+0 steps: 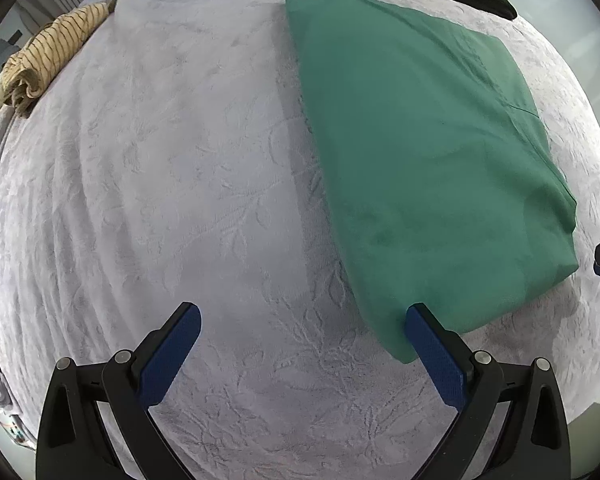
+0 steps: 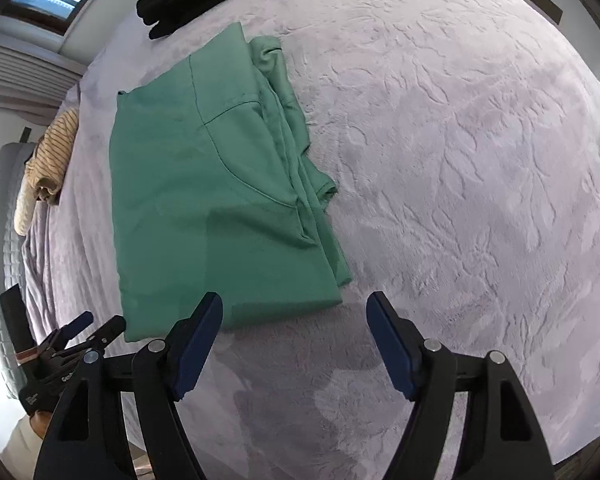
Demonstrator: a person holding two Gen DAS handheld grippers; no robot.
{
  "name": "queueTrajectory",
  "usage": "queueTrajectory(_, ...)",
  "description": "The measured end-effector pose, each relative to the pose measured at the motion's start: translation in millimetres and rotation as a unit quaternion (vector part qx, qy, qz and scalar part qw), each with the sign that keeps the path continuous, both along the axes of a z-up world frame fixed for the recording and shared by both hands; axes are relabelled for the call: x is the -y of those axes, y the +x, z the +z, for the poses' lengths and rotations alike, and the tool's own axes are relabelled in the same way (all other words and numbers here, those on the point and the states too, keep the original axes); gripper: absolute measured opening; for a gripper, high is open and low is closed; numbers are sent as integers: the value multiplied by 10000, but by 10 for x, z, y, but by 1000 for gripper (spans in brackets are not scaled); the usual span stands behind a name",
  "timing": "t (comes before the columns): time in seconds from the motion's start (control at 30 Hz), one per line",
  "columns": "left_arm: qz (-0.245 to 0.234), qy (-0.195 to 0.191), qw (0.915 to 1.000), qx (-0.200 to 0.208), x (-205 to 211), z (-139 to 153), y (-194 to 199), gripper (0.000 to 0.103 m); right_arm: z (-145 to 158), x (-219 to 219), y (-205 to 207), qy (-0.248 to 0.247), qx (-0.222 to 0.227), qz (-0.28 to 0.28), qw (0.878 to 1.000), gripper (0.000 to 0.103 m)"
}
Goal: Fold large clothes
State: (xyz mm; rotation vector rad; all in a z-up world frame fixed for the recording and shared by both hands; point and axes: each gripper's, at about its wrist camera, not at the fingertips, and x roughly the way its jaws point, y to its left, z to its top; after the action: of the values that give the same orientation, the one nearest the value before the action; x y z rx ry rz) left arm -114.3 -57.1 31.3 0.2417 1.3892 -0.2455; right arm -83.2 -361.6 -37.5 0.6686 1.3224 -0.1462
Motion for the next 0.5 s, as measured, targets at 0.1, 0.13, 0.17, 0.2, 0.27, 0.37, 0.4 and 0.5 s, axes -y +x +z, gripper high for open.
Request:
queueTrajectory(0.1,-18,14,10000,-26,21,-8,25,103,-1,31,15,27,39,27,10000,80)
queueTrajectory(0.13,-25,0,10000,-31,31,-7,30,103,-1,42,29,46,61,21,10000,80)
queueTrajectory(0.17,-30,-8,10000,-41,31,-3,31,103,-4,53,36,76,75,12,9999,81)
queueTrajectory(0.2,-26,-14,10000,-56,36,-5,38,103,-10,65,45,116,92,-1,9999,82)
queueTrajectory(0.27,-13,-69,9999,-103,41,-15,57,103,-19,94,60,207,128,-21,9997,83)
queueTrajectory(0.37,29,-186,9997,-174,46,-23,86,103,-4,123,93,302,287,-53,9991,103)
queueTrajectory(0.4,36,-228,9996,-186,40,-26,107,103,8,131,102,333,375,-61,9987,103)
queueTrajectory(0.5,77,-391,9990,-214,21,-22,186,103,22,155,169,341,427,11,9985,103)
